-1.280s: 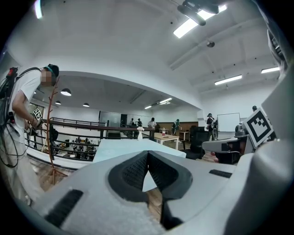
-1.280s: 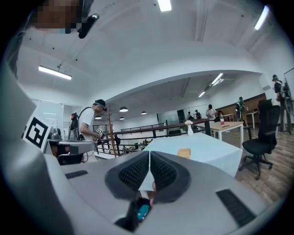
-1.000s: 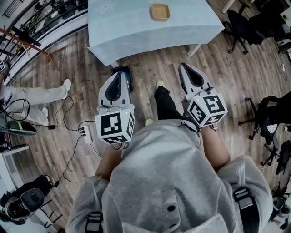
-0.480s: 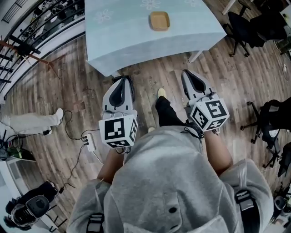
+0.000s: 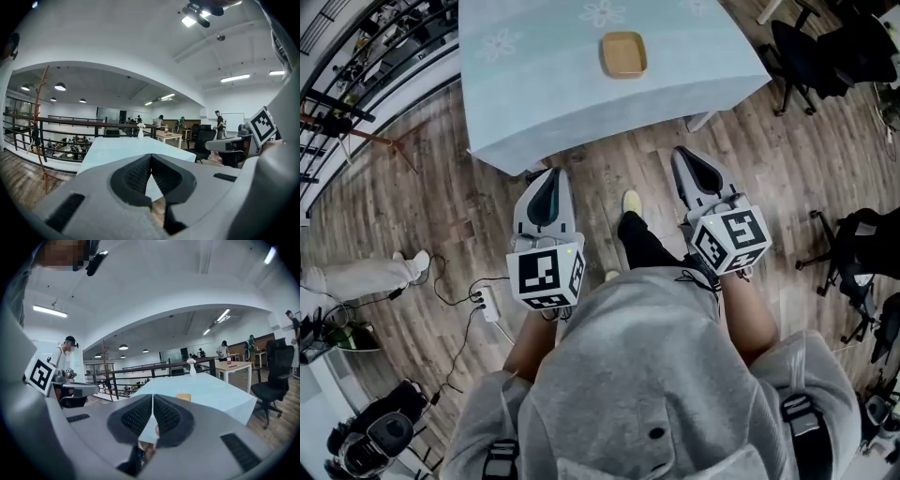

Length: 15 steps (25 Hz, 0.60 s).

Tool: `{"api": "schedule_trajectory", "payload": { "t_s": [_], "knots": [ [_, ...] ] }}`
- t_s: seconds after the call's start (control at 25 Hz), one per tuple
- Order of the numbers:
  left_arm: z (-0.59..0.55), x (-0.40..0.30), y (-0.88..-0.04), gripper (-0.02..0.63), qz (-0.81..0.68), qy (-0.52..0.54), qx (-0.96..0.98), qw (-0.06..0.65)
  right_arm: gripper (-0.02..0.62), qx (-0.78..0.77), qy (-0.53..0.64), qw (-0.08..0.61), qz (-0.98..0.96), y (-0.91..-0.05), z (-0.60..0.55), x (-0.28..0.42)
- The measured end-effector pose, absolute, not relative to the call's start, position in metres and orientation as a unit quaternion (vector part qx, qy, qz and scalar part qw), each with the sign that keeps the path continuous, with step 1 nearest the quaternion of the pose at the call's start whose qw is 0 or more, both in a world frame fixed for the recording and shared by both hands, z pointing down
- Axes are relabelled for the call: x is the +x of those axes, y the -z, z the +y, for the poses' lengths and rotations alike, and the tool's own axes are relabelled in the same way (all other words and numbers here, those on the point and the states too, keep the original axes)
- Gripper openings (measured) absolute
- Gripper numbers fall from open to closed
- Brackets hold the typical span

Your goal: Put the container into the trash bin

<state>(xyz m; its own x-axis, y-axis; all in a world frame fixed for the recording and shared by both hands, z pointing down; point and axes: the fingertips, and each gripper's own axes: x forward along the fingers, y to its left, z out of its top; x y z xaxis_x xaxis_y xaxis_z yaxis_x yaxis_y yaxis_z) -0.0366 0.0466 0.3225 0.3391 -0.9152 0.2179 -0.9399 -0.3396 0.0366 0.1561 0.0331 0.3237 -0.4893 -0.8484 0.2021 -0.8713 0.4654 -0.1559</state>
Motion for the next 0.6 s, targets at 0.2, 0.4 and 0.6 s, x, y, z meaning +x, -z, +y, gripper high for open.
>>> {"api": "schedule_trajectory", "payload": {
  "t_s": [0.2, 0.4, 0.6],
  "knots": [
    [0.009, -0.03, -0.333, 0.02, -0.572, -0.086, 0.81, 0.09, 0.032, 0.502, -0.128, 0.051, -0.854, -0.33, -0.006, 0.164],
    [-0.025, -0.026, -0.336, 0.02, -0.581, -0.091, 0.802, 0.099, 0.031, 0.495, -0.135, 0.055, -0.857, -0.335, -0.045, 0.173],
    [-0.054, -0.028, -0.336, 0.02, -0.595, -0.09, 0.791, 0.108, 0.032, 0.483, -0.141, 0.056, -0.863, -0.34, -0.079, 0.175]
  ]
}}
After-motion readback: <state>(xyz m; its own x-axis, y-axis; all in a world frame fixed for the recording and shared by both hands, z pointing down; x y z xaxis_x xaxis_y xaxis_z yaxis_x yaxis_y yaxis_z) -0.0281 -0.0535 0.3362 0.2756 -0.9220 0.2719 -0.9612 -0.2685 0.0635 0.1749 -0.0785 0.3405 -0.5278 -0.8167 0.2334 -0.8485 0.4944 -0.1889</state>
